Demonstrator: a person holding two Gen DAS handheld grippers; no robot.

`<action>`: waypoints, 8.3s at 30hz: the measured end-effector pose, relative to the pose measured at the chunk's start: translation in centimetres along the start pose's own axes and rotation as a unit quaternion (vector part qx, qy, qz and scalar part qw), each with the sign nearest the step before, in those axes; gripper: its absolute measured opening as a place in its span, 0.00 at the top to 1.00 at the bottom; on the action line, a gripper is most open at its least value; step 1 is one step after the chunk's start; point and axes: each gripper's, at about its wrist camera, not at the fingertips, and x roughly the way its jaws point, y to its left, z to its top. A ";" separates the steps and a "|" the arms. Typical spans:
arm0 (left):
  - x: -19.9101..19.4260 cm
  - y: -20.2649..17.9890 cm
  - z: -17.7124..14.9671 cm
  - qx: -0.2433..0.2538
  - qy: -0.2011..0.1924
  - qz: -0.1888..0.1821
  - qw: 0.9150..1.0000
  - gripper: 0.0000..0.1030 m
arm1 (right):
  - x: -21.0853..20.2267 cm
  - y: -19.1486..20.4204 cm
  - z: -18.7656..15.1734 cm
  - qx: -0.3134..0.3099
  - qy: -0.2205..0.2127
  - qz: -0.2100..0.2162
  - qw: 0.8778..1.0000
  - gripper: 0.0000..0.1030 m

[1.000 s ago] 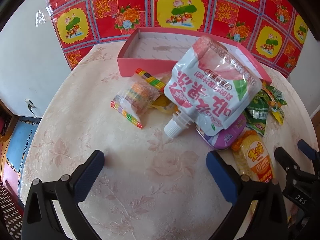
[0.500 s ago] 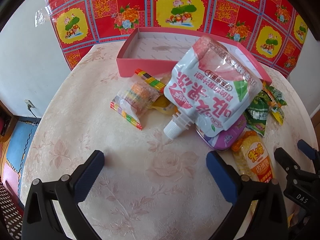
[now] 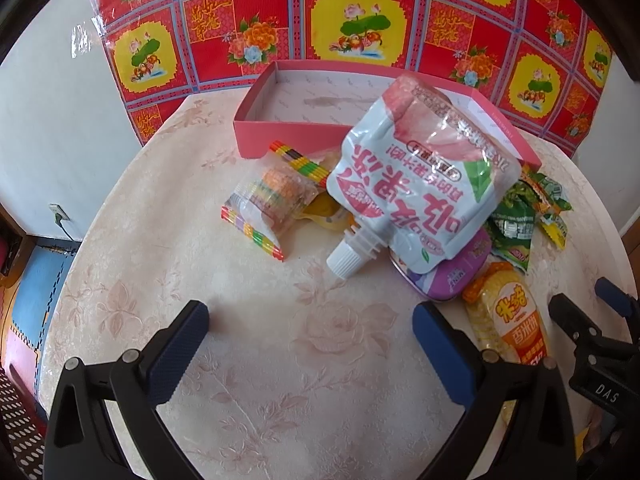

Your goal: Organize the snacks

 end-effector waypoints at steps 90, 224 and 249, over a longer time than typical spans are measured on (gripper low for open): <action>-0.3 5.1 4.5 -0.023 -0.054 -0.057 0.997 0.72 | 2.5 -0.5 4.3 -0.019 -0.008 0.054 0.998 0.32; 8.3 -2.1 18.3 0.015 -0.006 -0.075 0.997 0.74 | 8.2 2.4 18.2 -0.041 -0.012 0.146 0.988 0.64; 11.3 -4.3 20.2 0.028 -0.009 -0.055 0.998 0.68 | 12.1 2.2 18.7 -0.032 0.004 0.151 0.988 0.62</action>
